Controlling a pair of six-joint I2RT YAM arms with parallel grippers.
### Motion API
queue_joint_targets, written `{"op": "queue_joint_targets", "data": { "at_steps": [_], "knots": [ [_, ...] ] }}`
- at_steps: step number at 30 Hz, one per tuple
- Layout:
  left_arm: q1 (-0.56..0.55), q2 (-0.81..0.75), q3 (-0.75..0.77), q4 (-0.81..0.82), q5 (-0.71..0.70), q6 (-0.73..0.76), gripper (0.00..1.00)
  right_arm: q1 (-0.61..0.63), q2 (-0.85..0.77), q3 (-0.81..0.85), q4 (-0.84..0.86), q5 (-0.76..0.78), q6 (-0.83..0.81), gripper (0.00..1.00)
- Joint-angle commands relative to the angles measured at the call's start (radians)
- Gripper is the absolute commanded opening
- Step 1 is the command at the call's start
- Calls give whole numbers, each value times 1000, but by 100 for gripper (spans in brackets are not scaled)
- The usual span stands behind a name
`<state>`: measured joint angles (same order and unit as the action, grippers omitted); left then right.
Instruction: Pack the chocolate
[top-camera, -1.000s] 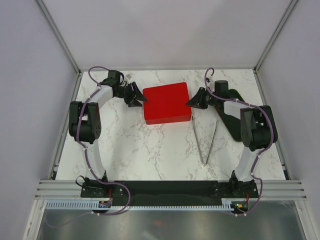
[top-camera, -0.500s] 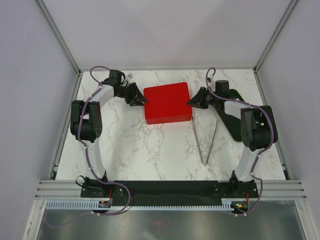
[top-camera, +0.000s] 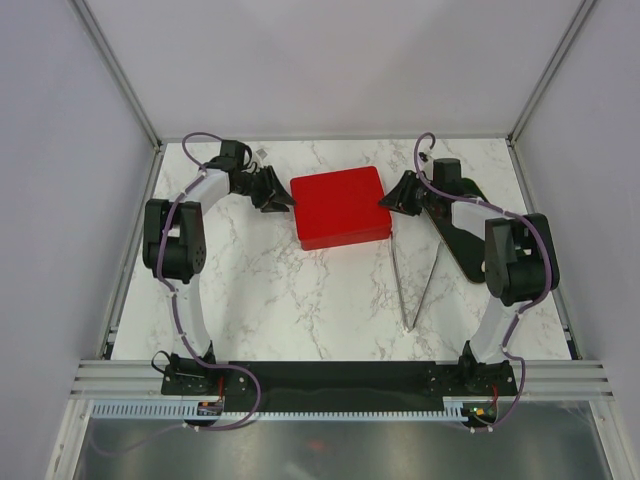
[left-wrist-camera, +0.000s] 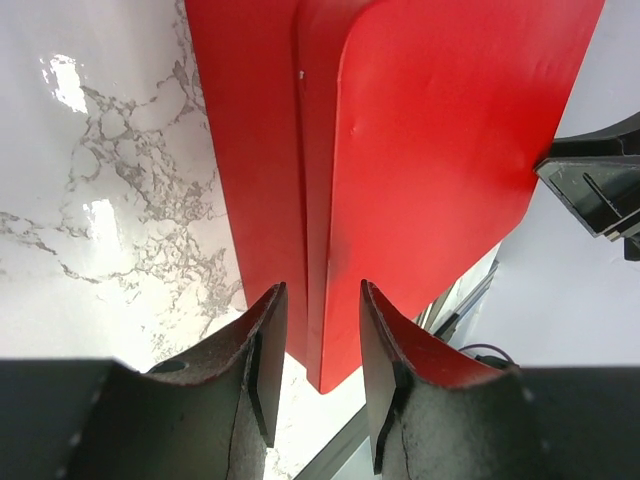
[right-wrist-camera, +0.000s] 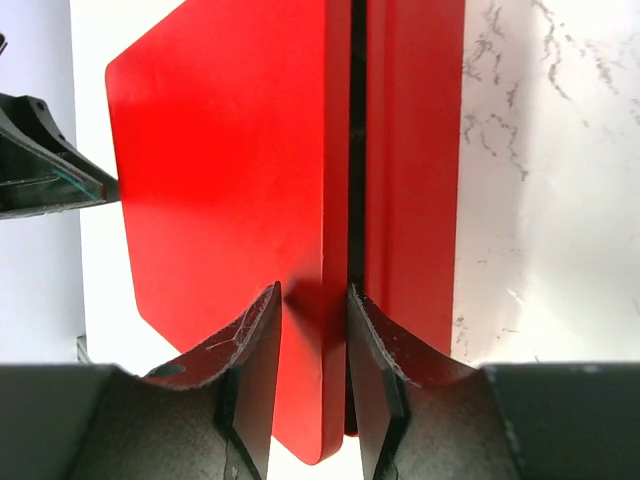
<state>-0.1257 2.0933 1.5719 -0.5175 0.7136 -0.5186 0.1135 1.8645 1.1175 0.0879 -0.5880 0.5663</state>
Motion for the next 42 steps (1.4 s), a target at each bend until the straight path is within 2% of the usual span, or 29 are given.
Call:
{"op": "queue_joint_targets", "data": {
  "at_steps": [1, 17, 25, 42],
  "knots": [
    [-5, 14, 37, 5, 12, 34, 41, -17, -25, 21, -54, 89, -54, 41],
    [-14, 10, 39, 5, 3, 34, 41, -15, -64, 31, -59, 119, -60, 49],
    [-12, 13, 39, 5, 3, 35, 42, -17, -70, 48, -47, 128, -40, 47],
    [-25, 22, 36, 42, 49, 2, 41, -17, -102, 67, -56, 195, -66, 53]
  ]
}}
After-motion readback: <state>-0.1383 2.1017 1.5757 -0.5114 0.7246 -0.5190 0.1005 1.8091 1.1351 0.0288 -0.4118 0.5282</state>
